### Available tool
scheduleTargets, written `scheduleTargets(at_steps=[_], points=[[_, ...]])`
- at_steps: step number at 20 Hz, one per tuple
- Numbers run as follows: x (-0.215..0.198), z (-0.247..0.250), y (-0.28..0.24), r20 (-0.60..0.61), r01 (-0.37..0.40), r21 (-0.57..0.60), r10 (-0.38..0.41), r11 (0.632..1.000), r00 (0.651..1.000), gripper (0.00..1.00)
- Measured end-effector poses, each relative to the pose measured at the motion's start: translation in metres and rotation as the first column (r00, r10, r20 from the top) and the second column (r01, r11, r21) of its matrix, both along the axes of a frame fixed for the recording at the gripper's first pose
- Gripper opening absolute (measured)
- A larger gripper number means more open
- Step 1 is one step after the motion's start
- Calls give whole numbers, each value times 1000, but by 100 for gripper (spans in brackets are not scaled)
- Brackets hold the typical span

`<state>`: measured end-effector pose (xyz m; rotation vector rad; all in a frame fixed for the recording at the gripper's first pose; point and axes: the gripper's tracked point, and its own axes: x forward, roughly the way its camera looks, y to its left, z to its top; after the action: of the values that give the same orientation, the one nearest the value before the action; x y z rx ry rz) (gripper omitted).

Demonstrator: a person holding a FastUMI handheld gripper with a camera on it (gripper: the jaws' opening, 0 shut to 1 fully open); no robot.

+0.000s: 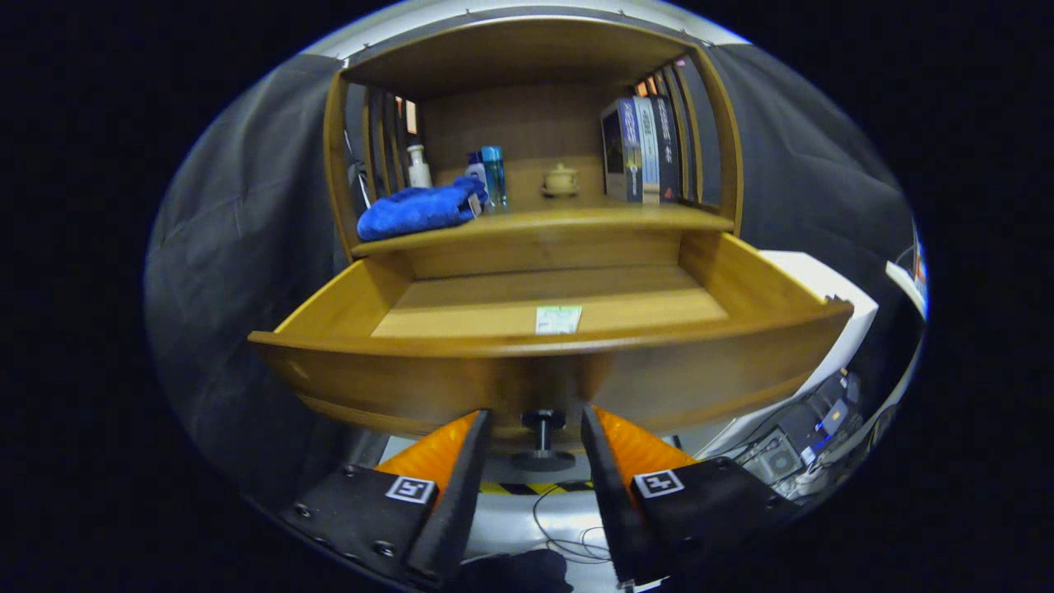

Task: Pull open the drawer, take out the items inside it, and place them on the countertop above the cabinet.

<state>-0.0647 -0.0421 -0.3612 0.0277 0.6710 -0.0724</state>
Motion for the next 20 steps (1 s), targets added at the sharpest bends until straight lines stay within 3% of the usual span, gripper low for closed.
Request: scheduleTargets(at_steps=[2,9,16,20], points=[[5,19,4,10,-25,-17,25,1000,1000,78],[51,51,10,2,-57,44,57,997,998,88],[119,3,-16,-202,-70,-31,62,997,977,91],[129,-24,-26,-335,-88,-63,62,994,940,93]])
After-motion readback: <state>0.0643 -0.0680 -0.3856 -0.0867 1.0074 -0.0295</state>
